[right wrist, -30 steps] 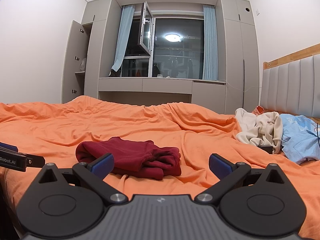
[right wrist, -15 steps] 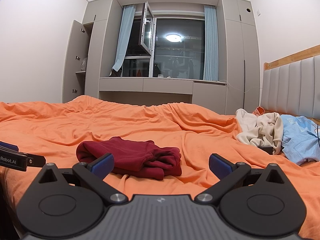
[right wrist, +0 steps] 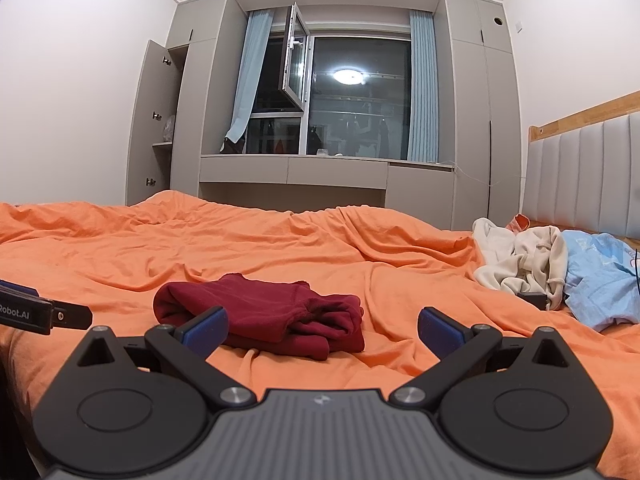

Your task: Fold small clothes

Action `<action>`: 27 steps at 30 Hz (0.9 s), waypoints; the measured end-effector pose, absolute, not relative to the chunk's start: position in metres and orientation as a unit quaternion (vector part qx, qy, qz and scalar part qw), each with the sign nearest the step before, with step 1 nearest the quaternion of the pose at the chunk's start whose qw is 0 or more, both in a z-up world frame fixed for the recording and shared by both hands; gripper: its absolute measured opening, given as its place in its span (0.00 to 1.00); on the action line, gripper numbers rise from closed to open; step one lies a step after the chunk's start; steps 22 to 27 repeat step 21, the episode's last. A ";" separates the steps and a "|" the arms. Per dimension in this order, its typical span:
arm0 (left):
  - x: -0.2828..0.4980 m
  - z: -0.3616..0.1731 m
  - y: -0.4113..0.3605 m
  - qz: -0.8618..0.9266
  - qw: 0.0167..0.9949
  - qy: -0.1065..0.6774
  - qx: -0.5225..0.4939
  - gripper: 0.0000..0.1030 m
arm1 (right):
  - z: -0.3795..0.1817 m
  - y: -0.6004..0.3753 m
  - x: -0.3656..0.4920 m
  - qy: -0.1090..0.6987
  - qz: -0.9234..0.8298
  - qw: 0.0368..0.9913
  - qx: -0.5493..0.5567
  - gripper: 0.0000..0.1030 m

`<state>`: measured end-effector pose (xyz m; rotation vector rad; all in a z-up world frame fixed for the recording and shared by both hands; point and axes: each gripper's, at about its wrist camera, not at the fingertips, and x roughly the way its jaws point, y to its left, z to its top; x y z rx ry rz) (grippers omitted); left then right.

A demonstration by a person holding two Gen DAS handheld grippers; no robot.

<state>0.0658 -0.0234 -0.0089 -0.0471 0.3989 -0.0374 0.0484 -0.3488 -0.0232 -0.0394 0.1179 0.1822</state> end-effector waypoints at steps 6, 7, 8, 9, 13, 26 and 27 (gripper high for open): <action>0.066 -0.006 -0.029 0.021 0.980 0.198 -0.005 1.00 | -0.023 -0.348 0.048 0.059 0.091 0.994 -0.020 1.00; 0.065 -0.005 -0.029 0.016 0.981 0.194 -0.011 1.00 | -0.024 -0.349 0.048 0.059 0.091 0.994 -0.019 1.00; 0.063 -0.004 -0.028 0.011 0.982 0.190 -0.017 1.00 | -0.023 -0.349 0.048 0.059 0.091 0.994 -0.020 1.00; 0.062 -0.003 -0.027 0.008 0.982 0.188 -0.020 1.00 | -0.023 -0.349 0.048 0.059 0.091 0.994 -0.020 1.00; 0.065 -0.004 -0.028 0.012 0.981 0.194 -0.018 1.00 | -0.023 -0.348 0.048 0.059 0.091 0.994 -0.020 1.00; 0.069 -0.007 -0.029 0.017 0.978 0.206 -0.016 1.00 | -0.023 -0.349 0.048 0.059 0.091 0.994 -0.021 1.00; 0.069 -0.007 -0.029 0.017 0.978 0.206 -0.016 1.00 | -0.023 -0.349 0.048 0.059 0.091 0.994 -0.021 1.00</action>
